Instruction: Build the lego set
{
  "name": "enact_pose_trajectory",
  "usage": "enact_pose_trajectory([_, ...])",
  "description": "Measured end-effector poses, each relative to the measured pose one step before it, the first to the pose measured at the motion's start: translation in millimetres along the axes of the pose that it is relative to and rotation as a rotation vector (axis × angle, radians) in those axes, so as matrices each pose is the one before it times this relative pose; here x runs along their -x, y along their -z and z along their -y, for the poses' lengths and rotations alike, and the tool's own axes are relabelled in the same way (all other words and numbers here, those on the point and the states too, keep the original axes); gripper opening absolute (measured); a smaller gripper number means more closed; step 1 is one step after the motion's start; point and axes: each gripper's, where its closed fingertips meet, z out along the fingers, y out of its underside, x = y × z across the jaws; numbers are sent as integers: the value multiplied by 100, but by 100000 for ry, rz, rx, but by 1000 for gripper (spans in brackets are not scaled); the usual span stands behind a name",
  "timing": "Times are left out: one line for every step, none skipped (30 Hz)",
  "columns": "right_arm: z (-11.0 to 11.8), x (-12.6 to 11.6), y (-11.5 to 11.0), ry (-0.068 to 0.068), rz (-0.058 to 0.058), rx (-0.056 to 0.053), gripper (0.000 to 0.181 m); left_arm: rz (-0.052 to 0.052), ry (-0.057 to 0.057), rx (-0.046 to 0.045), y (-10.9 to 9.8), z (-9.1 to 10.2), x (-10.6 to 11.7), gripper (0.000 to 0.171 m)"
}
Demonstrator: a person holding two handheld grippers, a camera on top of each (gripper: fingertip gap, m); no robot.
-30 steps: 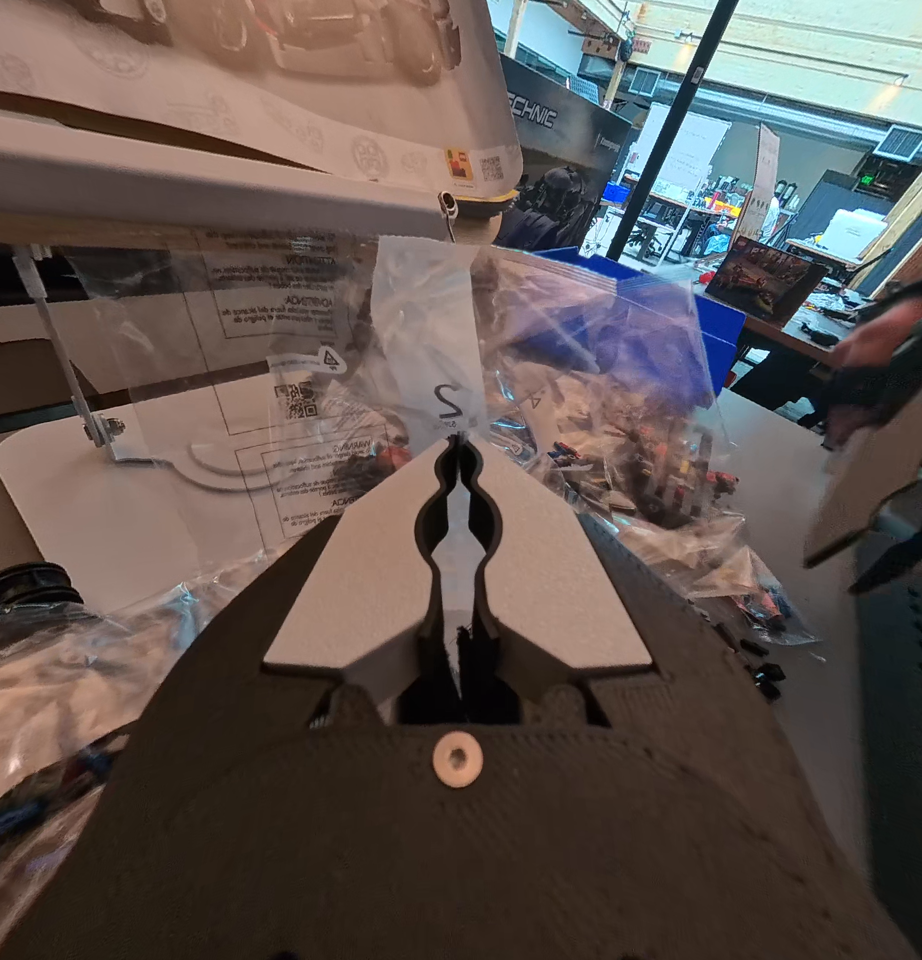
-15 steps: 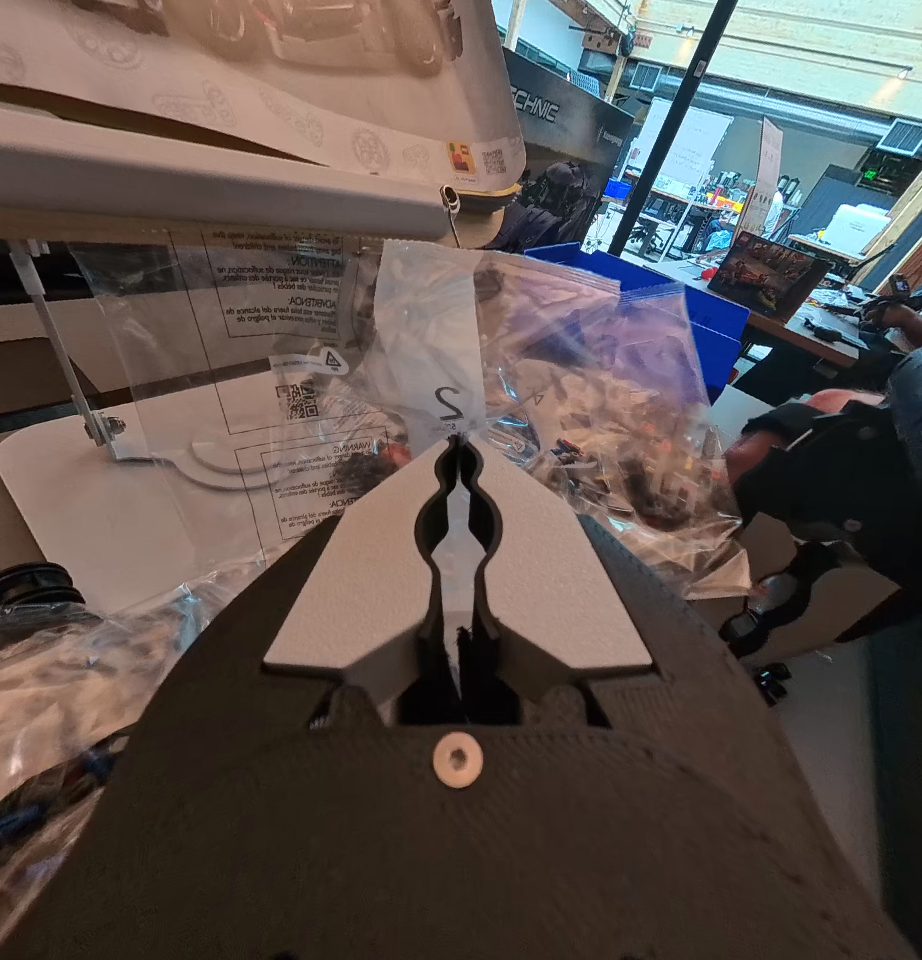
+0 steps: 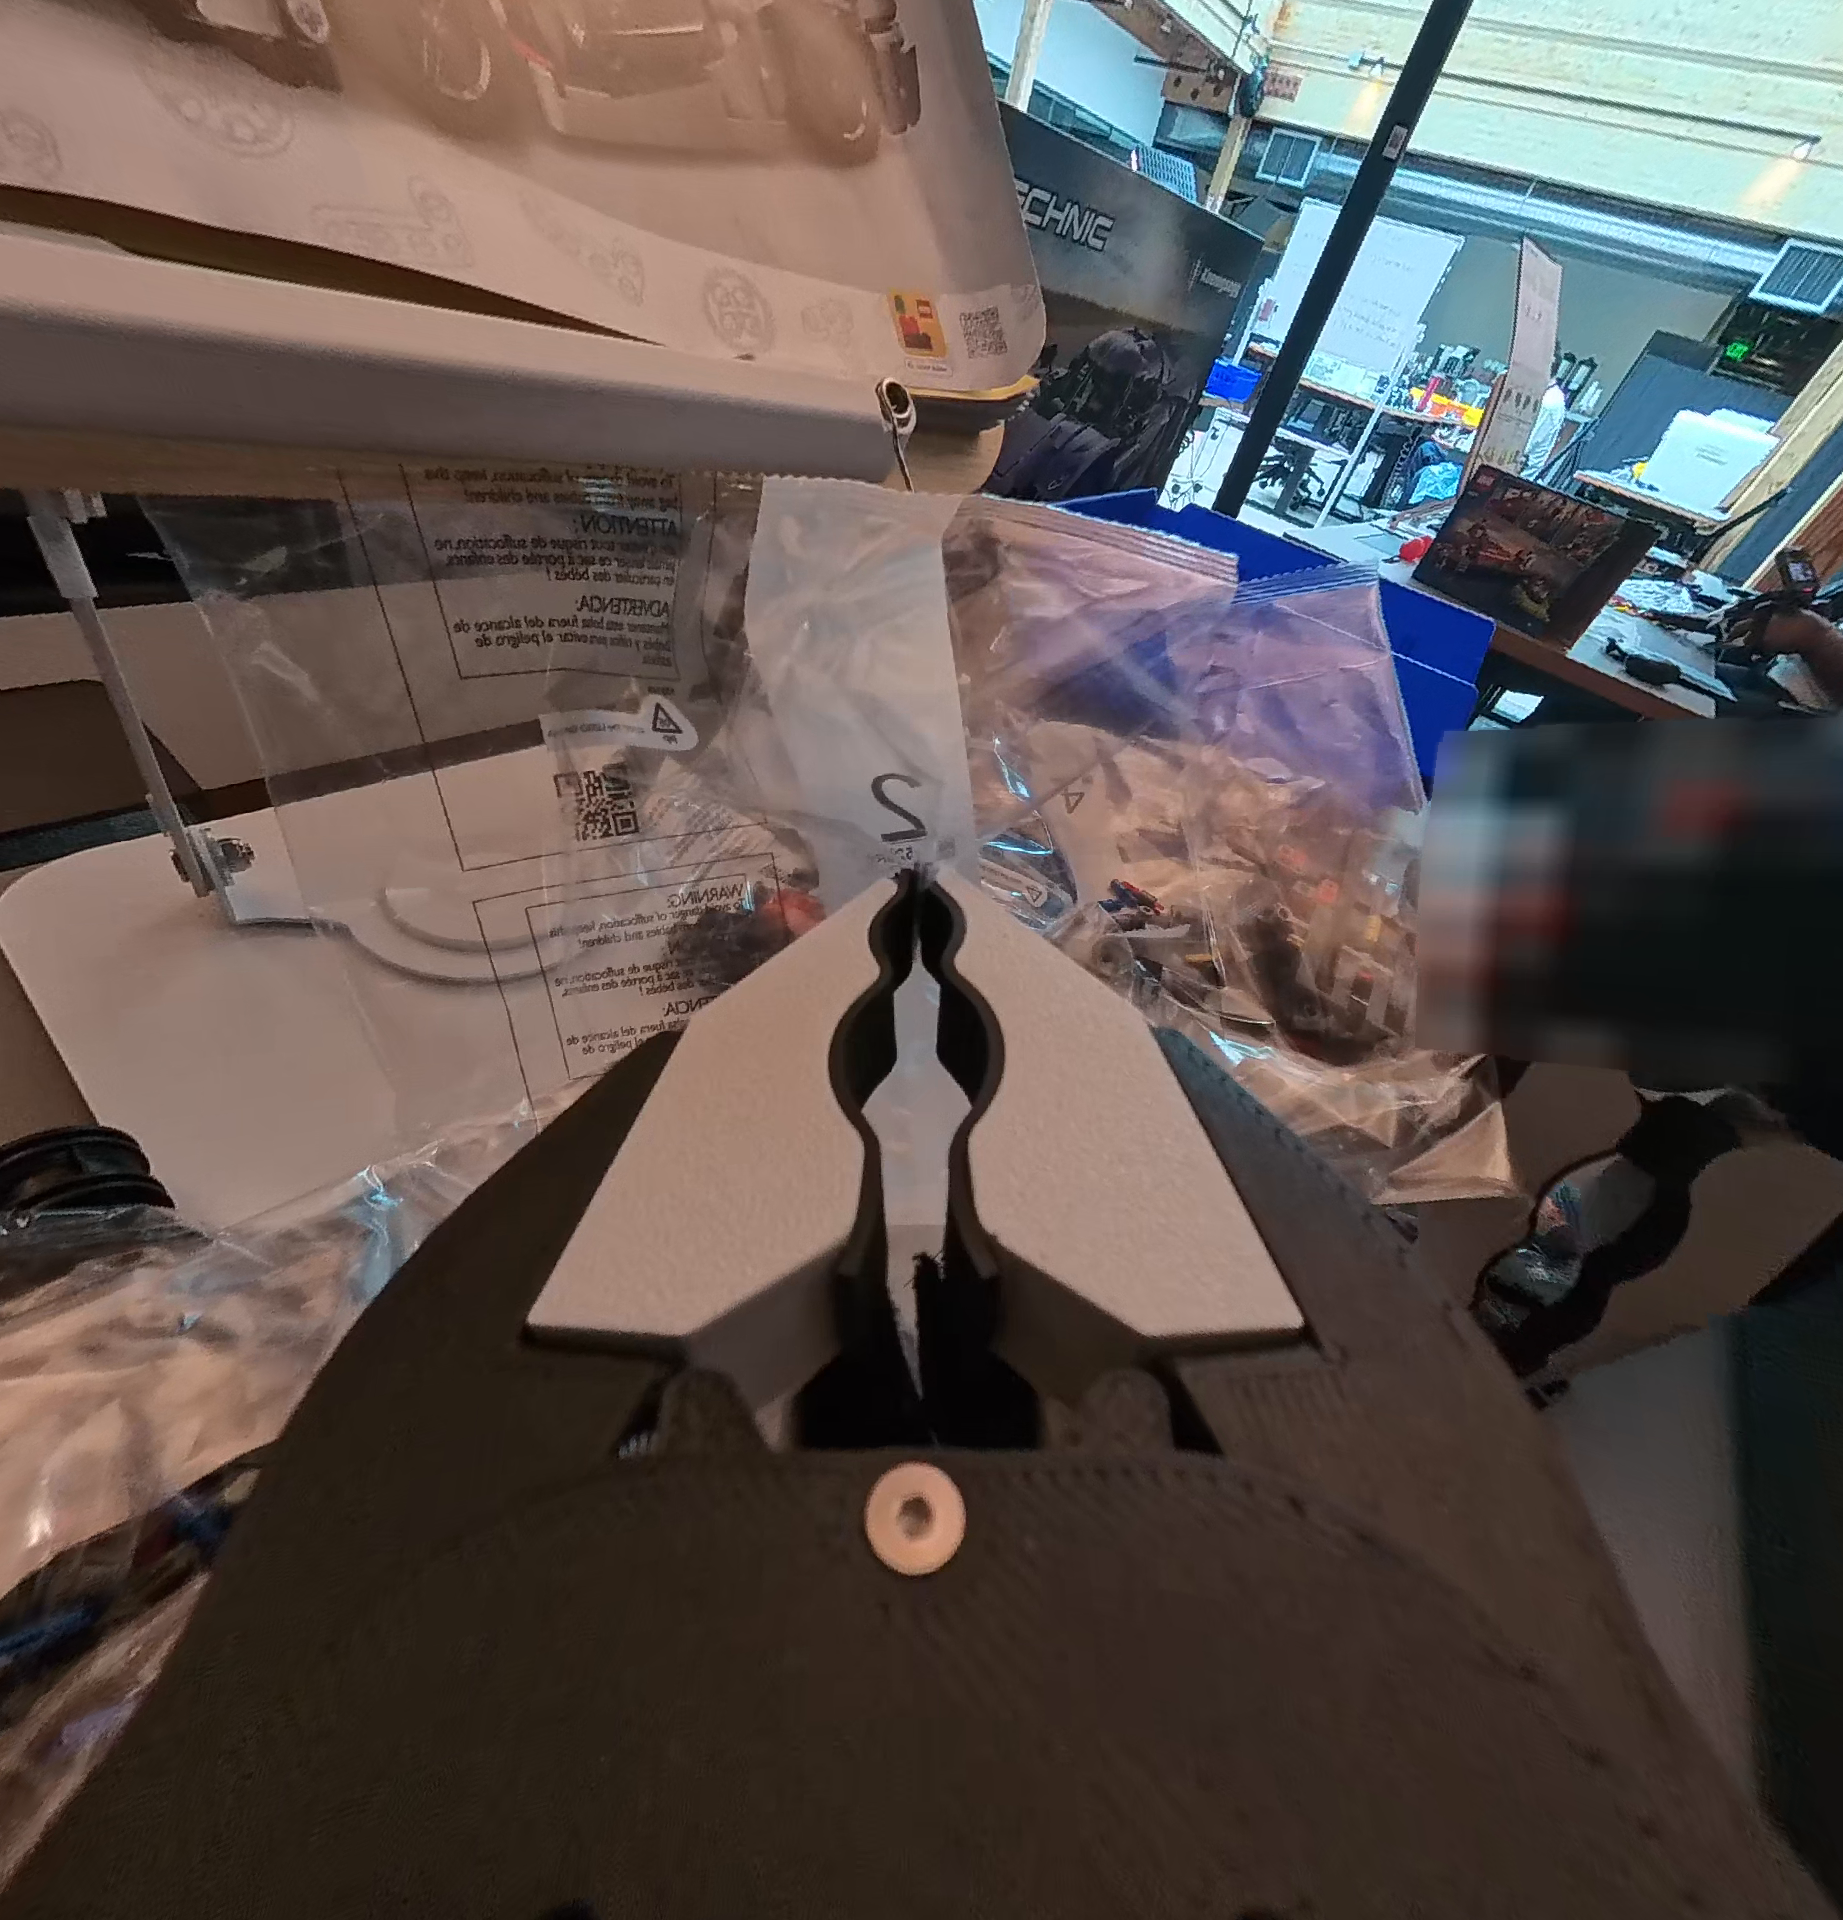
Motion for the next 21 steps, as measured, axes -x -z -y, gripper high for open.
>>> enact_pose_trajectory([18,42,-255,438,-109,480,15,34,-35,17,1,-2,7,0])
enact_pose_trajectory([-2,-75,-159,380,-700,362,12,6,2,0,14,-1,4,0])
enact_pose_trajectory([-243,-85,-148,191,-581,1580,10,42,-32,16,0,-12,10,0])
enact_pose_trajectory([-322,-154,-121,130,-878,1827,9,6,-6,-12,6,12,7,0])
enact_pose_trajectory([-85,-105,-59,101,-516,245,7,16,-25,1,-8,2,9,0])
enact_pose_trajectory([166,94,3,-163,904,-1279,5,-6,-15,37,-13,-13,-1,0])
enact_pose_trajectory([128,78,14,-450,834,-955,5,-33,-8,58,-10,-7,-7,0])
enact_pose_trajectory([11,-81,50,-623,-257,-219,7,4,-70,89,-14,-22,-4,0])
enact_pose_trajectory([-43,6,93,-427,52,21,10,6,-37,17,-4,-3,-5,0])
enact_pose_trajectory([69,68,112,96,259,-622,12,-16,3,-9,8,-1,-8,0])
enact_pose_trajectory([158,70,81,234,164,-1085,12,-16,-11,7,2,9,-4,0])
enact_pose_trajectory([147,54,4,87,144,-759,12,-15,-40,12,-3,7,-10,0])
enact_pose_trajectory([69,23,-106,146,39,-19,11,-32,-77,-3,-1,5,-23,0])
enact_pose_trajectory([-67,3,-192,429,-174,826,10,-41,-111,27,1,1,-22,0])
enact_pose_trajectory([-77,-50,-208,611,-525,886,7,13,-65,44,-2,-7,-2,0])
enact_pose_trajectory([56,7,-121,249,-112,2,6,-11,20,-2,-2,-9,-1,0])
enact_pose_trajectory([28,-4,11,-39,34,34,6,22,23,-34,13,13,2,0])
enact_pose_trajectory([-49,-71,67,226,-622,330,6,28,-9,-41,19,25,12,0])
enact_pose_trajectory([39,45,150,421,-29,-299,5,-7,34,-71,16,19,6,0])
enact_pose_trajectory([224,161,296,555,512,-1488,5,27,-18,-76,11,28,4,0])
enact_pose_trajectory([432,177,525,671,452,-2691,5,22,-47,8,-6,11,9,0])
